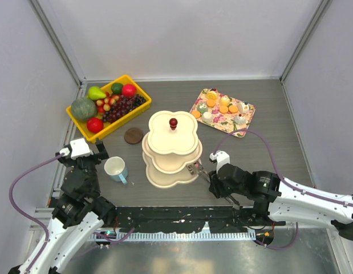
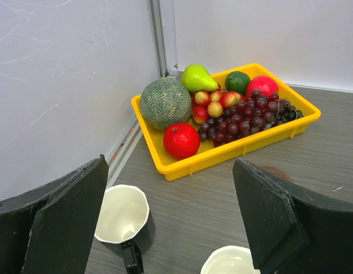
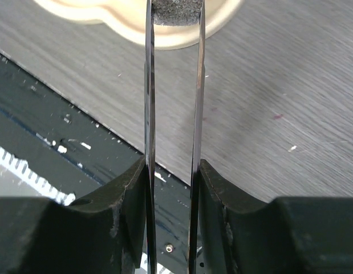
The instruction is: Serve the afternoon tea
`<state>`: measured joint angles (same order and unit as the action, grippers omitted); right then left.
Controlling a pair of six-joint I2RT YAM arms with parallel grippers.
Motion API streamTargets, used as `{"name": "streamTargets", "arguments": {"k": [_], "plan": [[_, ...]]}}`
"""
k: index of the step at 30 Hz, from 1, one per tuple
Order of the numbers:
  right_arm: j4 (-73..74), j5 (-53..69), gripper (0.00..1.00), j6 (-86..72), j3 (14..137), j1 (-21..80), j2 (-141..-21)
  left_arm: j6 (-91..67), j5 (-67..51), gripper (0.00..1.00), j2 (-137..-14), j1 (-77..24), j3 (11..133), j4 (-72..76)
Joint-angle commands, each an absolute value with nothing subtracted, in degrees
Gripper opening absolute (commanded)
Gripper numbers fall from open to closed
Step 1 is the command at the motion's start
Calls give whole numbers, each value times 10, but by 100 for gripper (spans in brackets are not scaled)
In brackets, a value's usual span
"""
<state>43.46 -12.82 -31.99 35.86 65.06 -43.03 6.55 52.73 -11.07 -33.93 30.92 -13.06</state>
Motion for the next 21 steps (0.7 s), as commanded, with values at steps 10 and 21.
{"name": "streamTargets", "arguments": {"k": [10, 21], "plan": [[292, -200, 28, -284, 386, 806, -527, 67, 526, 99, -118, -335, 308, -104], [232, -235, 28, -180, 468, 831, -675, 63, 526, 99, -112, -335, 309, -106]]}}
